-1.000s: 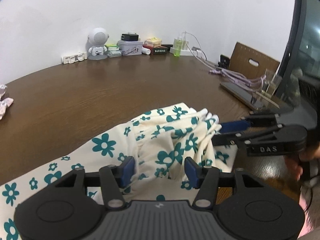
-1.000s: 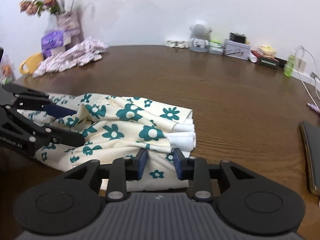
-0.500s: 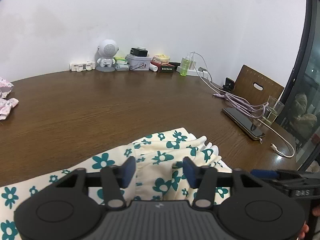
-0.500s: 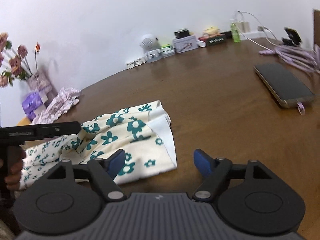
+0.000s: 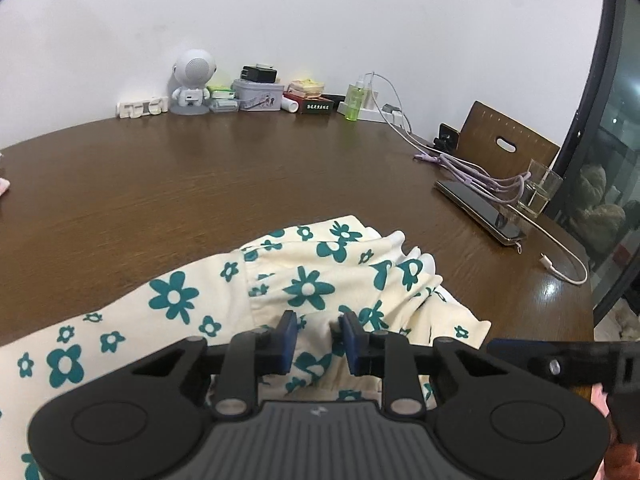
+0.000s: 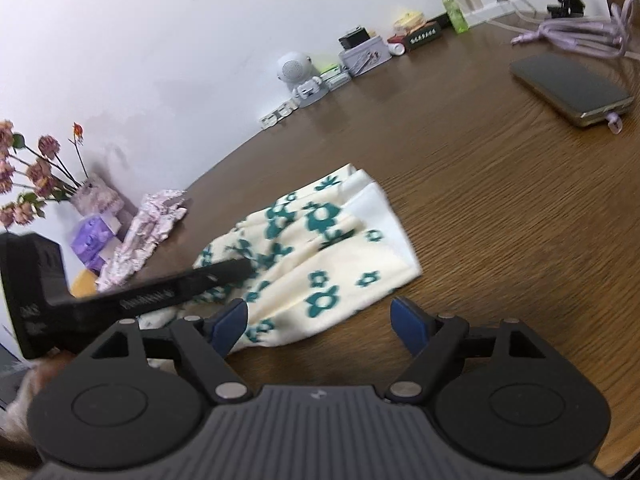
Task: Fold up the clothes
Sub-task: 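Move the open right gripper to the dress end near the phone, then pinch the dress end corner with the right gripper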
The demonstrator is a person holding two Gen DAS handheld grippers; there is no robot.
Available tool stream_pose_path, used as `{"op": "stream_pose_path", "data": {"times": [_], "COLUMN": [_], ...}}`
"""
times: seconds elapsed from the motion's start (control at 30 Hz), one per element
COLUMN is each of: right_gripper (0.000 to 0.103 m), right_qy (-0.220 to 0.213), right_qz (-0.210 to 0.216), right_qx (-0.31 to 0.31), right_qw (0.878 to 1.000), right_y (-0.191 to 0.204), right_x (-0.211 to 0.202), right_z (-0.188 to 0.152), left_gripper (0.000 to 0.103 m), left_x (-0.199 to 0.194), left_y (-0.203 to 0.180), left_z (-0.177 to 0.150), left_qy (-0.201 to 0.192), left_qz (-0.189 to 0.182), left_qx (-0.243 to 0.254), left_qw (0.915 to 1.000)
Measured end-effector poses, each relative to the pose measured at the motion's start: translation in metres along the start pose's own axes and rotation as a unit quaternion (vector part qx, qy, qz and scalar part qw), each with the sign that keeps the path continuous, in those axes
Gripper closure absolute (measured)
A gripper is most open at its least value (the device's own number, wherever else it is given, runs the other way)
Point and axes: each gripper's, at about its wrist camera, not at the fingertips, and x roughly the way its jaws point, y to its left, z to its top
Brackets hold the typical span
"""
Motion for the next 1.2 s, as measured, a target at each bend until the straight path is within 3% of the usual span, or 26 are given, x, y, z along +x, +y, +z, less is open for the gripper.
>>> {"op": "stream_pose_path", "data": {"times": [0.33,0.77,1.1,1.2], "right_gripper": [0.023,0.024,0.057,0.057], "right_qy": [-0.045,-0.073,-0.077,-0.076], "right_qz": [-0.007,-0.02,-0.025,-0.021], "right_qx": [0.079,0.098,0.096,0.098], "right_qw": [0.996,0.992,0.992,0.992], "right_y": [-0.002,0.006,0.005,0.005], "right_x": [0.02,0.057,0.073,0.076], "right_z": [0.007,0.026,0.031,0.031], "left_gripper": [0.08,0.08,0.08,0.08], "left_x": [-0.002,-0.004,-0.004,-0.003], "left_y": [0.004,0.009,0.013,0.014], "left_z": [-0.004,-0.007,-0.008,-0.008], "left_qy": [-0.006,-0.013,-0.017,-0.017], "left_qz": [-0.014,-0.026,-0.034,-0.035], "left_qx": [0.003,-0.001,-0.006,-0.006], "left_qw": [0.9999,0.9996,0.9993,0.9992]}}
